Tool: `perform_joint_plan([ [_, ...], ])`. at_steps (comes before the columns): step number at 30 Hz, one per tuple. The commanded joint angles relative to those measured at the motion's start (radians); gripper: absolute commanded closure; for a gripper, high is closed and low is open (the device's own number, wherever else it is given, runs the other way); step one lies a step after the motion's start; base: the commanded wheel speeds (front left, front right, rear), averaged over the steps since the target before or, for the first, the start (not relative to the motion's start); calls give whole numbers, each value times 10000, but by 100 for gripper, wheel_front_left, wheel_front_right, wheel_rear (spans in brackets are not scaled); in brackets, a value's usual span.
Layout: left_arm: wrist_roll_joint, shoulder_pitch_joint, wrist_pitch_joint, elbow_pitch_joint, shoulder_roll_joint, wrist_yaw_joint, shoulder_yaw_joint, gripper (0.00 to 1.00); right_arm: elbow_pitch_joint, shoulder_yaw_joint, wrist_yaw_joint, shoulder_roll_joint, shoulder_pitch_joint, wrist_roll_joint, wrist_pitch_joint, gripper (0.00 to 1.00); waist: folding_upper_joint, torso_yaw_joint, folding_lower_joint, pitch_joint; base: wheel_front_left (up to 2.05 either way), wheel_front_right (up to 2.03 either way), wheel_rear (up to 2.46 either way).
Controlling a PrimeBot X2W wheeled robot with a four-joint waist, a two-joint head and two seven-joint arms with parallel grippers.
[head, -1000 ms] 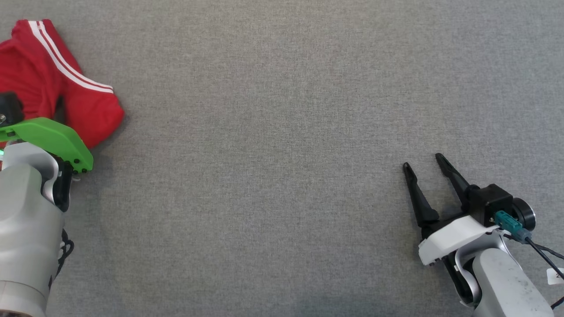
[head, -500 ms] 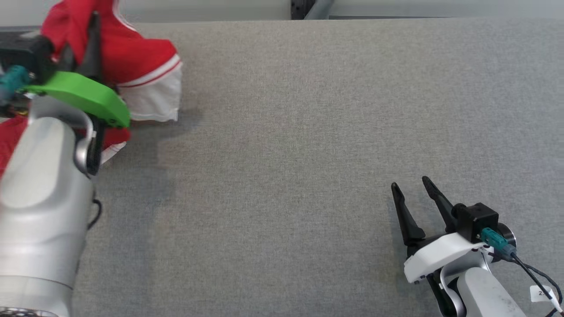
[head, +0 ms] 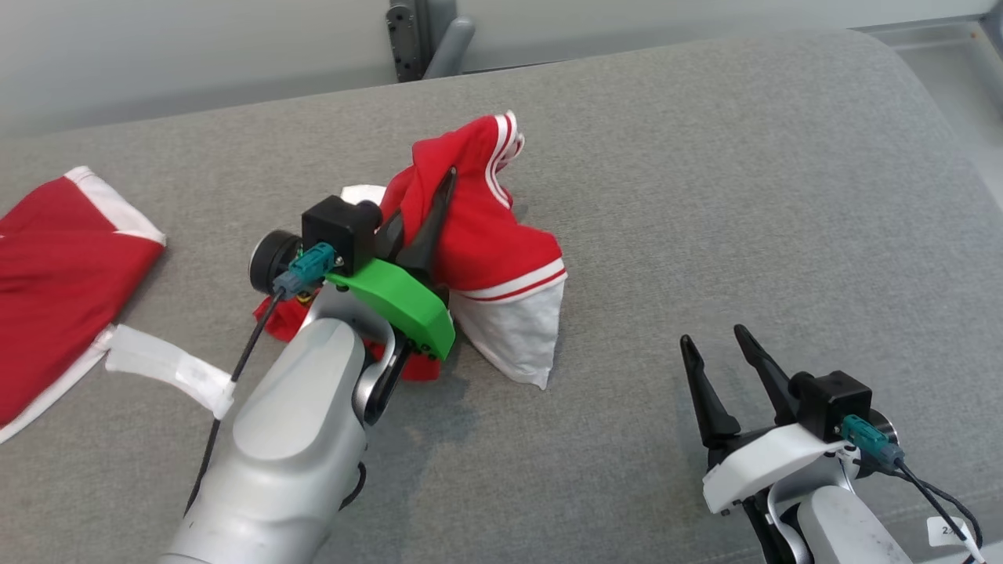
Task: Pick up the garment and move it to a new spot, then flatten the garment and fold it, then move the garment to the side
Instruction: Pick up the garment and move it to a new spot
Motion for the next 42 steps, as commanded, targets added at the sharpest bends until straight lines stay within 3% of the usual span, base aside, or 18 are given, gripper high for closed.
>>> perform_joint_plan([
  [1,66,207,-6,303,12,-15,-80,57,-35,60,-5,54,-47,50,-30,0,73,-970,0,156,0,0,0],
  [2,114,277,-6,489,-13,-18,-172,0,-57,52,-5,65,-65,70,-30,0,73,-1100,0,176,0,0,0],
  [8,287,912,-5,735,-40,-17,133,0,-179,-136,-5,112,165,126,-30,0,73,-1304,0,-21,0,0,0],
  [19,1419,4008,-2,-1263,461,739,2831,0,-329,-163,-5,148,632,110,-31,0,73,-686,0,-1290,0,0,0],
  [28,2317,6478,-1,-2867,156,890,4781,0,-370,-119,-3,229,868,135,-30,0,73,-195,0,-1808,0,0,0],
  [34,2779,7509,-1,-3342,-88,818,5278,0,-273,-16,-3,248,1034,211,-30,0,73,-59,0,-1919,0,0,0],
  [42,2861,7327,-1,-3301,-164,659,5082,0,-185,48,-3,114,1071,229,-30,0,73,327,0,-1656,0,0,0],
])
